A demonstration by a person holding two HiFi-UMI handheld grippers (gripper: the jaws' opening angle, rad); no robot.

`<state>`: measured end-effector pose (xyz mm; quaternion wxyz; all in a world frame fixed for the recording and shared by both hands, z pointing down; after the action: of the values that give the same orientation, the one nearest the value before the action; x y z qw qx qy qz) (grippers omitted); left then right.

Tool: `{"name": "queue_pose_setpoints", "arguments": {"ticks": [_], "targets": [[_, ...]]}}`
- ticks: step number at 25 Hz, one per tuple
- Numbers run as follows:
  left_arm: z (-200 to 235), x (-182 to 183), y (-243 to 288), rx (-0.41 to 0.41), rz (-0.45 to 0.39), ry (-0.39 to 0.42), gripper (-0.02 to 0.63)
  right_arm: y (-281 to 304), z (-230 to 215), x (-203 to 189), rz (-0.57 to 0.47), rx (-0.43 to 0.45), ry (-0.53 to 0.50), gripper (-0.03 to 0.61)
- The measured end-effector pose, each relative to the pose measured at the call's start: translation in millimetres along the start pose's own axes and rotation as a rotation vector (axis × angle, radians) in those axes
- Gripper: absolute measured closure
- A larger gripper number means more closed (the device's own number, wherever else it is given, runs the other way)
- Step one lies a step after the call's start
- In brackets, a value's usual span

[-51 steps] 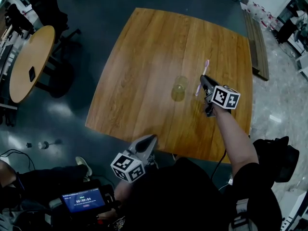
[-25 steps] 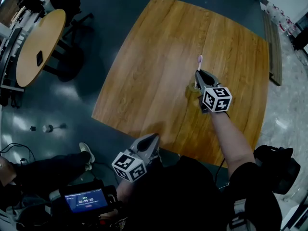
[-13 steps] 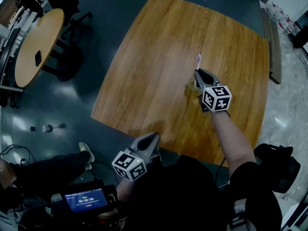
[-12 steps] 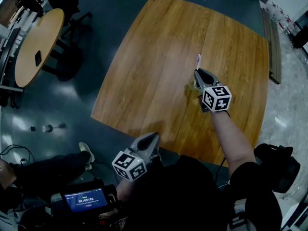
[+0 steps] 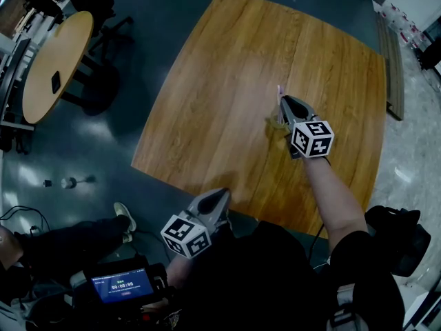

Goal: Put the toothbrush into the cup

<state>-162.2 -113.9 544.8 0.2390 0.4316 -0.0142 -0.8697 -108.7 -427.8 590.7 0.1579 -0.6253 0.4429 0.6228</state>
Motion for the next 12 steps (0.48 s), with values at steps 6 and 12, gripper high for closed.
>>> {"name": "queue_pose_setpoints", "arguments": {"ticks": [6, 12], "targets": [[1.4, 3.7, -0.6, -0.015, -0.008, 0.019, 0.611, -14.1, -5.6, 13.2, -0.052, -0.020, 0.053, 0.566], [-9.5, 16.3, -7.6, -0.073, -0.010, 0.054, 0.611, -70.8, 10.2, 37.8, -0.110, -0.034, 0.133, 0.572]]}}
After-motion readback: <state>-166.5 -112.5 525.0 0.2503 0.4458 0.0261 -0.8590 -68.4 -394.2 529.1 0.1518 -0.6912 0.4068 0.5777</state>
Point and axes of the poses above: the fingertips, and each gripper's own axes: y forward along the fingers, z to its left, x out of its top, the point moved 3 cm from there along -y, backward along the fingers, and after that the axes turned 7 degrees about -x, right-handed, at the moved point
